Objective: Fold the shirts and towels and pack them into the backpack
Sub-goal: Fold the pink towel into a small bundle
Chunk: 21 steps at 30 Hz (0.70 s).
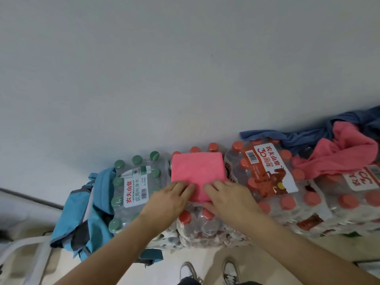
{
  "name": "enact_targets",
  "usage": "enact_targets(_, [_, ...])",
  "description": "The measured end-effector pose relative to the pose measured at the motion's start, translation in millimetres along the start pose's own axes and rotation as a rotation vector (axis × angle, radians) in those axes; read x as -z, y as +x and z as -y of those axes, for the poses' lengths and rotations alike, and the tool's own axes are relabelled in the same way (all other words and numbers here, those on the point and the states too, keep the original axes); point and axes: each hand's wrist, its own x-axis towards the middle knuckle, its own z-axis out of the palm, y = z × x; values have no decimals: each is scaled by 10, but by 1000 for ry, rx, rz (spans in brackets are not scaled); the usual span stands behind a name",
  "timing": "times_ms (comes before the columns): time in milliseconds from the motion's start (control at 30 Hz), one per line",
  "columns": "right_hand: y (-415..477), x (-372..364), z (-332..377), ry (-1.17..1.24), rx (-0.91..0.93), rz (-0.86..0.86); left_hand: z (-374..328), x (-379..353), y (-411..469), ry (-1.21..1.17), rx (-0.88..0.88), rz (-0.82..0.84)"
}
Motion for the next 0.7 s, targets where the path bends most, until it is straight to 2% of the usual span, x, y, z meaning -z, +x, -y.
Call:
enact_targets(133, [46,1,50,-94,7,-18,-8,-18,98,78,-7,-8])
enact_targets(367, [109,-44,90,-87,-67,-1,80,110,281,-82,145,131])
enact_targets(500, [1,-51,95,-3,44,-11,-53,256,149,-96,180,163])
enact_targets(533, [-55,-49,90,12,75,-2,-130,279,52,-115,170,120])
enact_targets(600, [-153,-33,86,16,140,54,-291,239,-168,-161,159,63])
enact_targets(700, [-129,102,63,66,172,178,-434,49,-343,-214,250,39])
